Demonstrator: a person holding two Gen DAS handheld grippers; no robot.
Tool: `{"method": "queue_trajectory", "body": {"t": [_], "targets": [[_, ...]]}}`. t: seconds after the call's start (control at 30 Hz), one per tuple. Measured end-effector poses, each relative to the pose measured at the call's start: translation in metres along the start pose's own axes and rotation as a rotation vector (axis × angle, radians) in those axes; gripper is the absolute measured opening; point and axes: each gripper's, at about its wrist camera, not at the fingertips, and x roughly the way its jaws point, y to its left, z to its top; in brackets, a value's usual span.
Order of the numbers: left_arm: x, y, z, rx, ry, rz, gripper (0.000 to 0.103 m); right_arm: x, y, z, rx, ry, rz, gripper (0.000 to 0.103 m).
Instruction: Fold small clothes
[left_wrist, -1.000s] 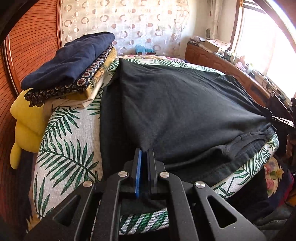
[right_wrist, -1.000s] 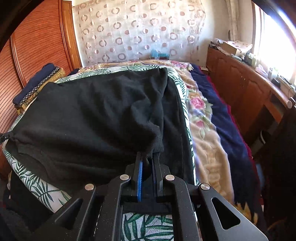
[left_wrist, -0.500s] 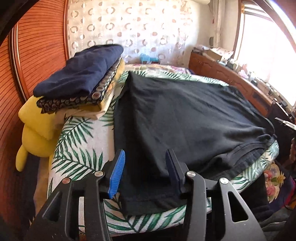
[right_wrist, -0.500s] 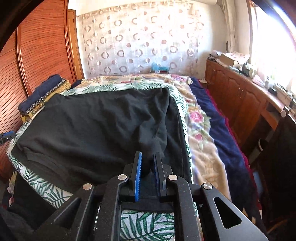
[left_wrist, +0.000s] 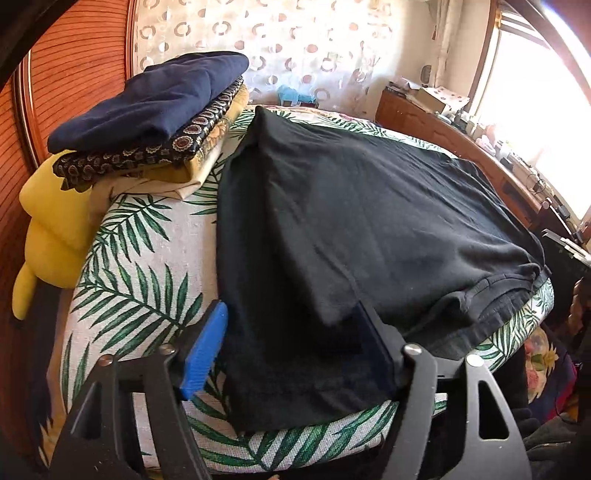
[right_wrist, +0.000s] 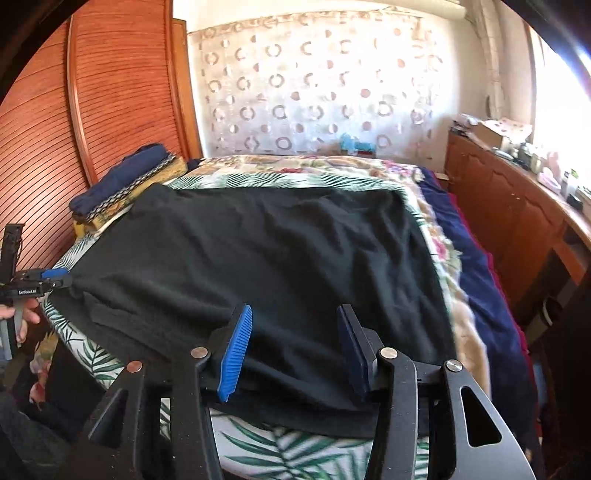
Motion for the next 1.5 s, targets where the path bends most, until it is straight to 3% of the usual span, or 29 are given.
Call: {"method": "queue_trajectory", "body": {"t": [0.33,0.43,0.6,0.7,0.77,0.8,1.17,1.5], "targets": [[0.001,0.002,0.001,-0.043,-0.031,0.02,0.077,0.039,0.02,0.001,-0.047,0.075,0.076,0.053],[0.001,0.002,-0.002,-0.04,-0.049,0.036,0.076,0.05,0.021,0.004,-0.061,0.098,0.061,0.067],[0.0,-0.003,-0.003,-0.012,-0.058,0.058,0.053,0.063,0.016,0.005,-0.057,0.122,0.034,0.073],[0.001,-0.009,-0.004,0.014,-0.057,0.05,0.034,0.065,0.015,0.007,-0.063,0.111,0.016,0.073],[0.002,-0.012,-0.004,0.025,-0.051,0.022,0.011,0.067,0.017,0.008,-0.057,0.107,0.015,0.073],[0.001,-0.018,-0.003,0.041,-0.054,0.027,0.009,0.069,0.017,0.009,-0.054,0.106,0.016,0.073],[-0.028,-0.098,0.04,0.212,-0.172,-0.059,0.007,0.048,0.004,0.001,0.003,0.08,0.012,0.073],[-0.035,-0.188,0.09,0.342,-0.245,-0.205,0.007,0.013,-0.014,-0.008,0.061,0.014,-0.008,0.073]]}}
